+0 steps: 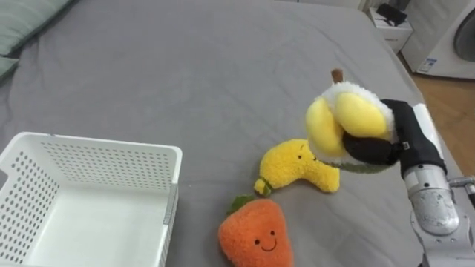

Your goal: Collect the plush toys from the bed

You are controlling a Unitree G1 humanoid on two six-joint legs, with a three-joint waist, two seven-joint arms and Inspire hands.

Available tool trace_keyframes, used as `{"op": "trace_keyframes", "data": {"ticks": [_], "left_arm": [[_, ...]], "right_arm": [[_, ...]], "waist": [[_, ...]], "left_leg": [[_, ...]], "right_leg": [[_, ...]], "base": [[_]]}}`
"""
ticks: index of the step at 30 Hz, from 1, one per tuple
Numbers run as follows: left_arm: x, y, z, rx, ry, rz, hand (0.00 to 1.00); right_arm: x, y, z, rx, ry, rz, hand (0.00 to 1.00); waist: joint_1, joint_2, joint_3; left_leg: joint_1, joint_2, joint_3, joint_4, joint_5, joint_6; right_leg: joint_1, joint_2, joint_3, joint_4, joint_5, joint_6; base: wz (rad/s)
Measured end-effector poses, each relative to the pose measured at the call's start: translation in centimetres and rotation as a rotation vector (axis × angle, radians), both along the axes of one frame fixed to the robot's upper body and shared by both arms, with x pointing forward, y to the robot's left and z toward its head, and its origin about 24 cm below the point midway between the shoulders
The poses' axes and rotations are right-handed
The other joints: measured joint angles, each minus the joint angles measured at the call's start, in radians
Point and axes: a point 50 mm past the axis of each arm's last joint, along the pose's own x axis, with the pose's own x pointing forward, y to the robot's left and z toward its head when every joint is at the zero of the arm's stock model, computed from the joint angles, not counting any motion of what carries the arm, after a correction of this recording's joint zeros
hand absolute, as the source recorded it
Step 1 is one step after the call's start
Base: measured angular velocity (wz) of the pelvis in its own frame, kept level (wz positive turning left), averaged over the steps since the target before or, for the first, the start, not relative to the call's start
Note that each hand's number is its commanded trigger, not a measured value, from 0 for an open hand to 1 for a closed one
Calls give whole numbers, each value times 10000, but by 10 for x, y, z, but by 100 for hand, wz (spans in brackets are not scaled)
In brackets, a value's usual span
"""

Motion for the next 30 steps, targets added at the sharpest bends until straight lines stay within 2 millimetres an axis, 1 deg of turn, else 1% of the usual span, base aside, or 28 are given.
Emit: {"op": "trace_keyframes", "data": {"ticks": [2,3,4,5,7,8,11,13,15,16,18,20,21,22,26,28,29,30], "left_arm": [[3,0,0,15,-135,-61,0],[4,0,0,16,-167,-95,0],[5,-1,0,2,-180,-153,0],[6,-2,0,-6,-191,-183,0],[9,-2,0,-5,-271,-210,0],[9,-2,0,-3,-282,-213,0],[9,-3,-1,-40,-234,-245,0],[10,-5,-1,-80,-181,-403,0],[12,-6,-1,-96,-219,-472,0],[14,-6,-1,-130,-250,-536,0],[14,-7,-2,-275,-220,-649,0],[14,-8,-2,-367,-172,-668,0],[14,-8,-2,-438,-178,-694,0],[15,-8,-2,-472,-175,-722,0],[16,-7,-2,-444,-176,-835,0],[19,-7,-1,-430,-262,-874,0],[19,-7,-1,-424,-287,-882,0],[20,-7,0,-415,-336,-908,0]], "right_arm": [[5,7,2,-2,-84,308,100],[8,12,4,-2,-162,504,100],[11,16,6,-4,-237,668,100],[12,18,7,3,-274,749,100],[18,25,13,-59,-441,1077,100],[20,27,14,-67,-505,1177,100],[26,35,21,-40,-697,1563,100],[30,46,25,-47,-828,2046,100],[31,52,26,-59,-810,2329,100],[32,57,26,-125,-772,2550,96],[33,63,26,-211,-726,2819,95],[33,69,24,-229,-566,3048,94],[33,72,23,-151,-466,3249,95],[32,76,25,-156,-447,3446,95],[30,85,27,-164,-415,3999,95],[29,90,25,-101,-309,4244,94],[29,93,24,-67,-283,4337,94],[28,100,22,93,-227,4566,94]], "waist": [[46,-59,44],[129,-85,72],[233,-109,80],[252,-118,78],[427,-162,46],[466,-167,44],[601,-187,29],[676,-187,23],[804,-191,21],[865,-188,23],[872,-179,28],[992,-181,28],[1101,-186,27],[1132,-192,22],[1133,-217,5],[1382,-226,19],[1399,-218,27],[1424,-218,28]], "left_leg": [[-8,-4,-12,1,9,13],[-22,-5,-21,3,11,17],[-27,-7,-28,3,12,18],[-32,-9,-34,4,12,18],[-70,-20,-128,4,13,20],[-72,-20,-131,3,13,20],[-133,-44,-293,7,16,24],[-168,-53,-365,25,29,44],[-170,-58,-395,32,34,51],[-181,-77,-435,36,52,76],[-208,-115,-553,36,76,107],[-223,-136,-596,40,89,123],[-269,-144,-590,40,91,128],[-361,-162,-626,54,96,136],[-448,-237,-859,64,126,178],[-440,-258,-864,56,143,191],[-441,-259,-861,57,143,192],[-438,-262,-862,58,144,193]], "right_leg": [[-22,-4,-27,-13,-1,1],[-27,-3,-34,-24,-1,1],[-29,-4,-32,-25,-2,2],[-29,-6,-41,-29,-2,2],[-21,-11,-81,-27,-1,2],[-22,-10,-90,-27,-1,1],[-15,-38,-309,-20,0,1],[-12,-57,-396,-24,0,1],[-1,-70,-444,-16,0,1],[0,-90,-491,-2,-1,2],[15,-125,-589,2,-1,8],[21,-146,-622,11,-3,19],[7,-156,-629,8,-8,29],[-5,-175,-698,-15,-18,47],[6,-246,-879,-28,-43,88],[0,-268,-897,-29,-37,102],[0,-269,-914,-34,-34,107],[-4,-277,-943,-37,-30,114]], "base": [[6],[0],[0],[0],[6],[5],[14],[13],[7],[9],[15],[9],[7],[16],[18],[2],[0],[0]]}}
